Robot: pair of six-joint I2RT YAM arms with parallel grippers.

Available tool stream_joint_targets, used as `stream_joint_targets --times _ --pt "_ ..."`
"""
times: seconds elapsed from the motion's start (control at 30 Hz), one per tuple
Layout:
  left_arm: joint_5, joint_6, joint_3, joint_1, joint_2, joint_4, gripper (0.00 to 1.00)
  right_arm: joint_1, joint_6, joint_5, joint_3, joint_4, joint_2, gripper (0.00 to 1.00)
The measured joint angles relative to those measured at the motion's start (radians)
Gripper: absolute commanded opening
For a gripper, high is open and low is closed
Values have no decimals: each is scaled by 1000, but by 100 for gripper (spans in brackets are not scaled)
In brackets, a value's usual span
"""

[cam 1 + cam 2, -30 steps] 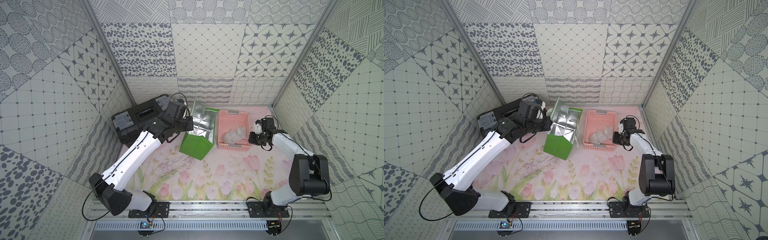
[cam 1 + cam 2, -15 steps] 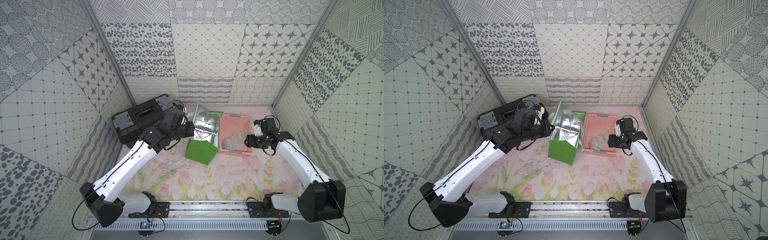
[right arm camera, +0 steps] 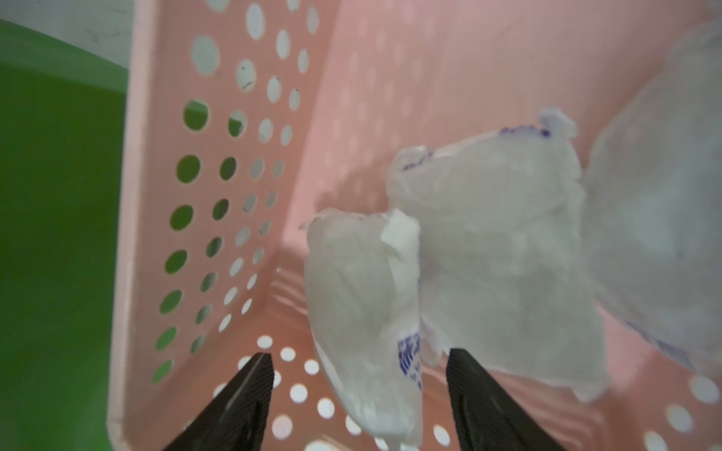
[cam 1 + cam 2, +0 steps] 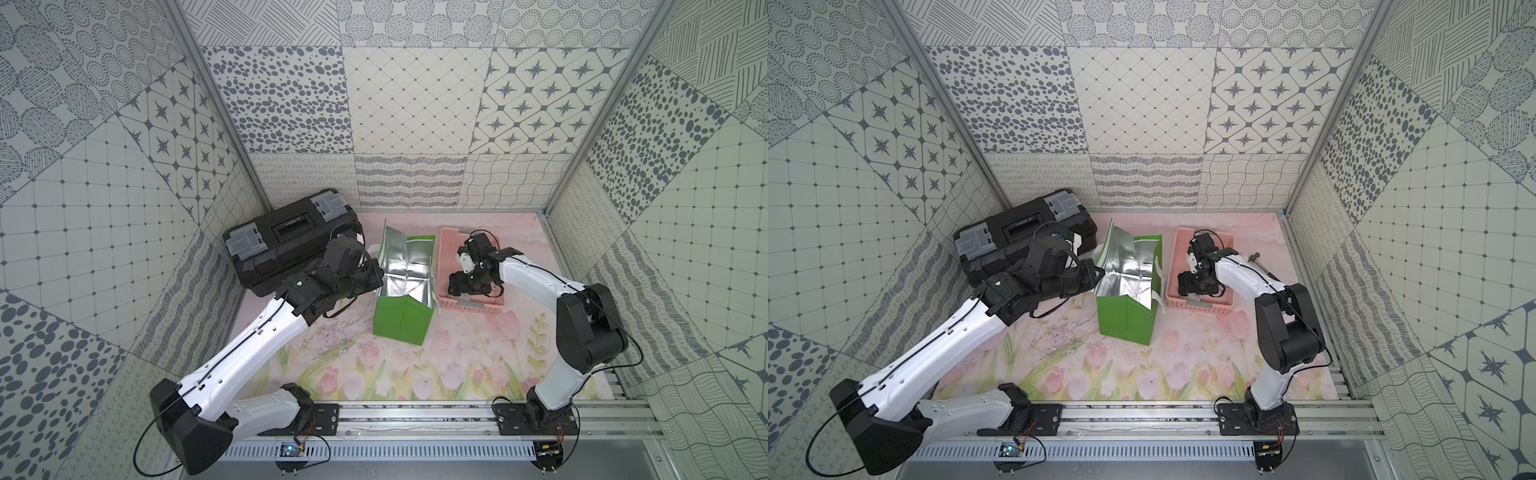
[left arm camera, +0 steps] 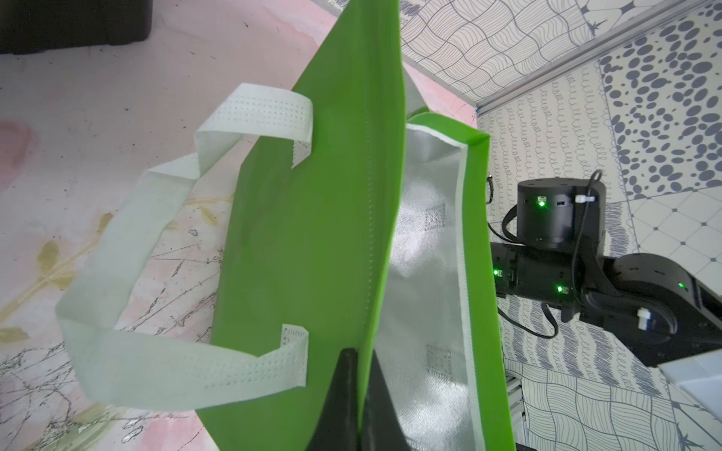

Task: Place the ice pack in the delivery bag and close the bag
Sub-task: Place the delivery bag at the center of the board, then pick up the ice pack from the bin.

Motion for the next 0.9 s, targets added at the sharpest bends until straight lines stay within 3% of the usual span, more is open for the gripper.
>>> stream_joint_targets --times 0.23,0.33,0.47,0.57,0.77,0.9 --pt "-26 -19 -26 0 -18 17 0 13 10 1 25 44 102 75" --pt "-37 -23 -29 -1 -19 23 0 12 19 3 32 58 137 63" --pt "-47 -23 -29 -1 -17 26 0 12 25 13 33 68 140 39" --pt "-47 -22 -27 -1 -13 31 0 8 34 19 33 66 131 28" --pt "-43 -17 -15 -1 -2 40 0 0 48 51 37 32 -35 23" --pt "-35 -15 -8 -1 7 46 0 5 52 63 151 -26 -192 21"
